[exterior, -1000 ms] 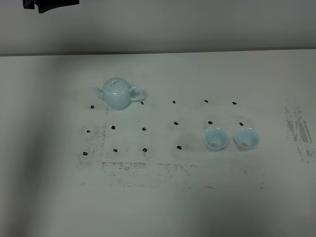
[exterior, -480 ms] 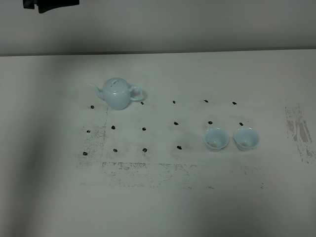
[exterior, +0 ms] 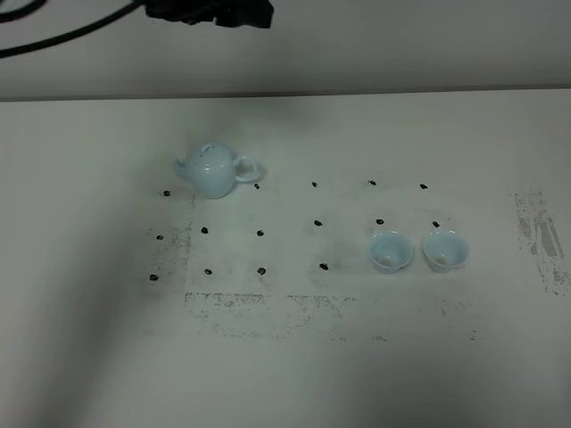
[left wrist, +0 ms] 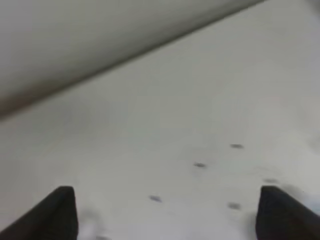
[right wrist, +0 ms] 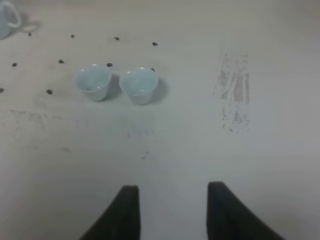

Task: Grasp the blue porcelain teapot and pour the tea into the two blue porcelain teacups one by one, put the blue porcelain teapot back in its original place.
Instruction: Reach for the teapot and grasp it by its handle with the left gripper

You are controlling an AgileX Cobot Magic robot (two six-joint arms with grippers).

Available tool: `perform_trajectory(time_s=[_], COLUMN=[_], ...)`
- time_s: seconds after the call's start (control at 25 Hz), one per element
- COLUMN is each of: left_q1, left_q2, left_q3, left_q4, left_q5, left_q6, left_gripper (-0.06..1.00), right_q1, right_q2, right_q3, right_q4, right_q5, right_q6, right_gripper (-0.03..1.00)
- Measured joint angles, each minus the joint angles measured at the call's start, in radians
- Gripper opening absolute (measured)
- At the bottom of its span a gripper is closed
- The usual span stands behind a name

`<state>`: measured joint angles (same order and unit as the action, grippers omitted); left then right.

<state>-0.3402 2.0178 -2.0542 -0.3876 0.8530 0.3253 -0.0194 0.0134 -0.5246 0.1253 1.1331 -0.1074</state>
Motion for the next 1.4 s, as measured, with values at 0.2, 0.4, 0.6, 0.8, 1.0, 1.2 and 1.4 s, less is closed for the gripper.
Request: perform_trajectory(time_s=[0.2, 0.4, 0.6, 0.8, 1.0, 1.2, 1.4], left_q1=[-0.194, -0.246, -0.246, -0.245, -0.245, -0.244, -0.244], left_q2=[0.035, 0.131, 0.229, 0.314, 0.373, 0.383, 0.383], left_q3=[0.0, 0.0, 0.0, 0.0, 0.0, 0.0, 0.0], left_q4=[0.58, 0.878, 0.939, 1.011, 1.108, 1.105, 1.054], left_q5=[-0.063, -0.037, -0.013, -0.016, 0.011, 0.027, 0.053], left_q6=[-0.217, -0.325, -0.334, -0.397, -0.449, -0.403, -0.294], left_gripper=[0.63, 0.59, 0.59, 0.59, 0.59, 0.59, 0.59], right_q1=[0.0, 0.0, 0.0, 0.0, 0.0, 0.0, 0.0], right_q2=[0.0, 0.0, 0.0, 0.0, 0.0, 0.0, 0.0], right_q3=[0.0, 0.0, 0.0, 0.0, 0.0, 0.0, 0.0], right_q4=[0.001, 0.001, 0.002, 0.003, 0.029, 0.044, 0.045], right_q5=[0.0, 0.0, 0.0, 0.0, 0.0, 0.0, 0.0], right_q6=[0.0, 0.0, 0.0, 0.0, 0.0, 0.0, 0.0], right_gripper=[0.3, 0.3, 0.3, 0.3, 0.3, 0.3, 0.3])
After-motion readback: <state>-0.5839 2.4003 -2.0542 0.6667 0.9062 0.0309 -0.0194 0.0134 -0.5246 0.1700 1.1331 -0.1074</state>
